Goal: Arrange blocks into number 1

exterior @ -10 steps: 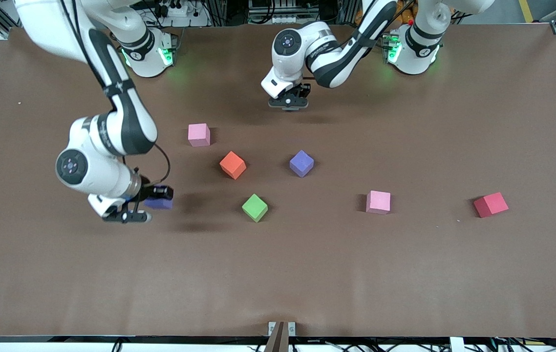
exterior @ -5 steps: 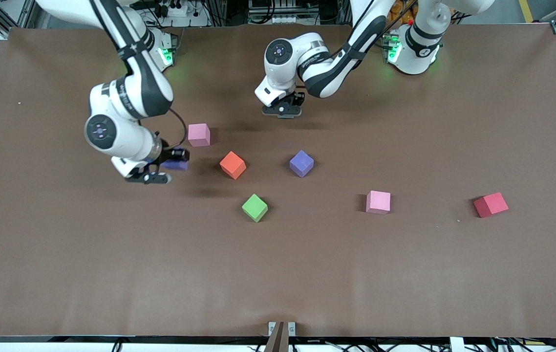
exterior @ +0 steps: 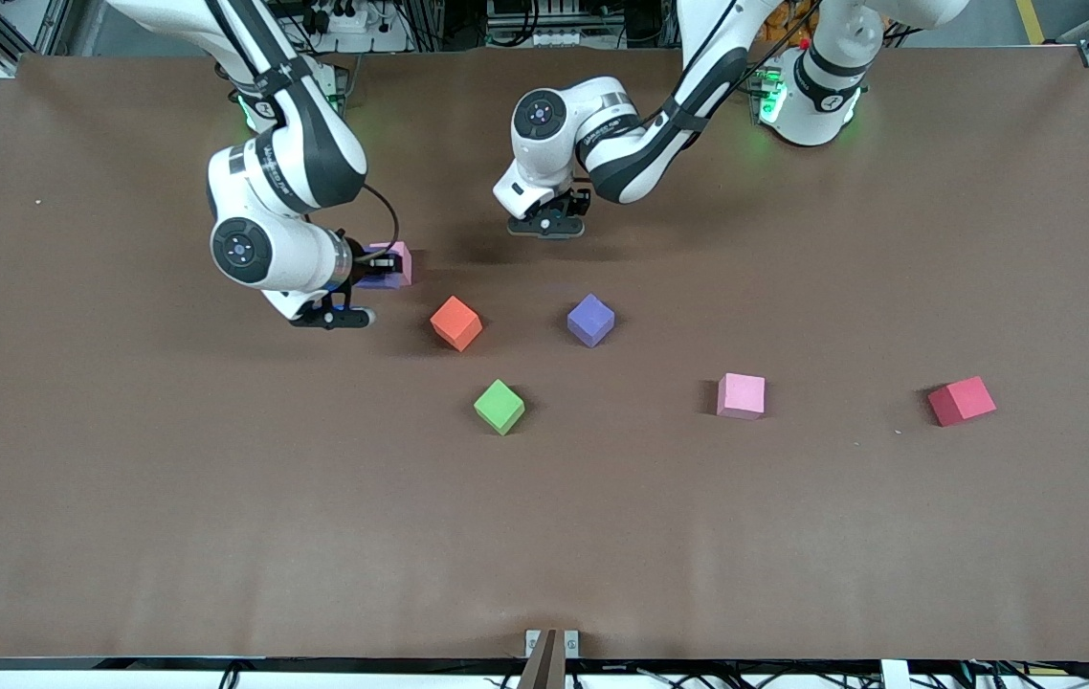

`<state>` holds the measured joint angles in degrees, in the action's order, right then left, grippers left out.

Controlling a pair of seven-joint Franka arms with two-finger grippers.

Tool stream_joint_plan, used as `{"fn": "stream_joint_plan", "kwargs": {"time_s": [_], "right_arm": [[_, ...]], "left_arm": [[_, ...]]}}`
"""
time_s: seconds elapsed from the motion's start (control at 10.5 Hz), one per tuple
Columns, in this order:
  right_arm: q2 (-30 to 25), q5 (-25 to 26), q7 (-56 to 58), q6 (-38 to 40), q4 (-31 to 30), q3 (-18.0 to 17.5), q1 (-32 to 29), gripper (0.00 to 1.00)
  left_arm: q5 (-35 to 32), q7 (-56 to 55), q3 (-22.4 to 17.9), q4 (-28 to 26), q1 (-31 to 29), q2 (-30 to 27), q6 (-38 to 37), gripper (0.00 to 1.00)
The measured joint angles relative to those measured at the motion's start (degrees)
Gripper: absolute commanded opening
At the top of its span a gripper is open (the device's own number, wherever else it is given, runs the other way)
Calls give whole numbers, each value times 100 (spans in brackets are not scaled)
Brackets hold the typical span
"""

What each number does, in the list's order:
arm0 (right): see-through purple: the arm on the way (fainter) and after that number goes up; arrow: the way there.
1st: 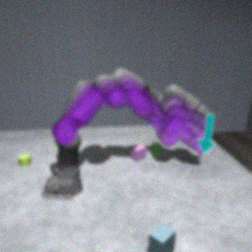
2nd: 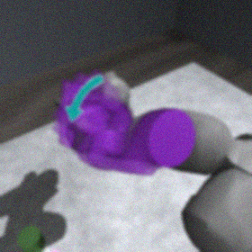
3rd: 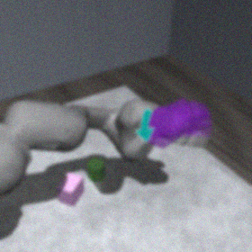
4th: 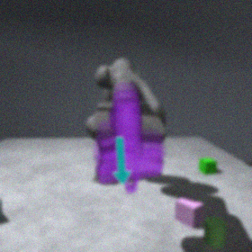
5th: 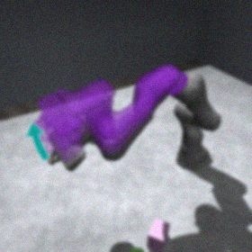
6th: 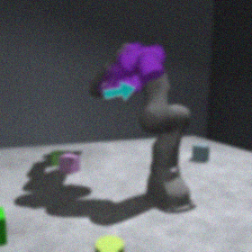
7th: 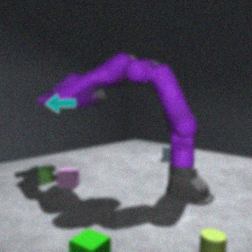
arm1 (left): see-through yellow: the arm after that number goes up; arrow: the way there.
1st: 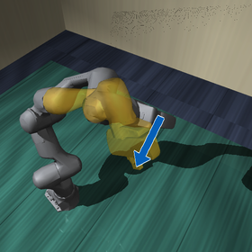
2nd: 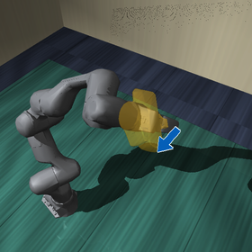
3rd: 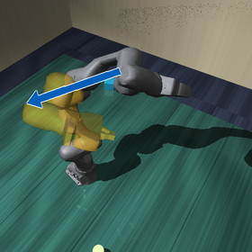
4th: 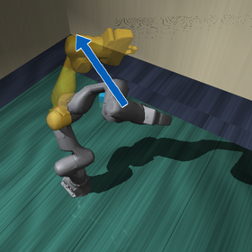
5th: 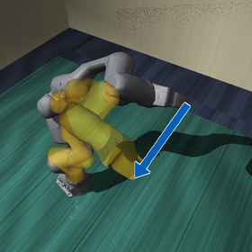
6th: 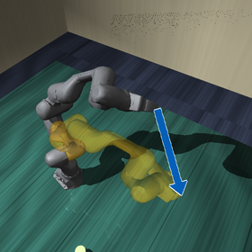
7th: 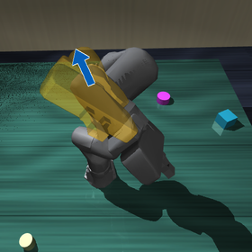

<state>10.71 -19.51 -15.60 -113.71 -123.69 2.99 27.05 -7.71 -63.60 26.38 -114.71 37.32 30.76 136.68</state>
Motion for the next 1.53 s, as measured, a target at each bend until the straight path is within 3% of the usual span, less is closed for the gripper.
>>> {"fn": "stream_joint_plan", "kwargs": {"time_s": [0.48,0.67,0.95,1.14,1.53], "right_arm": [[6,-313,0,-31,-172,-3,285,54],[62,-387,-32,-287,-131,-4,540,54],[424,-394,-466,-824,296,-3,1022,54],[706,-395,-982,-1394,501,-2,1458,54],[714,-392,-1332,-2407,73,-96,1795,54]], "left_arm": [[-97,79,-52,699,-558,-379,-1011,100],[-439,1042,-58,980,-1029,-448,-1157,100],[-1106,2673,-63,1005,-1359,-310,-1099,100],[-1356,3015,-42,1041,-1318,-101,-828,100],[-1489,3220,-33,1059,-1268,204,-463,100]]}}
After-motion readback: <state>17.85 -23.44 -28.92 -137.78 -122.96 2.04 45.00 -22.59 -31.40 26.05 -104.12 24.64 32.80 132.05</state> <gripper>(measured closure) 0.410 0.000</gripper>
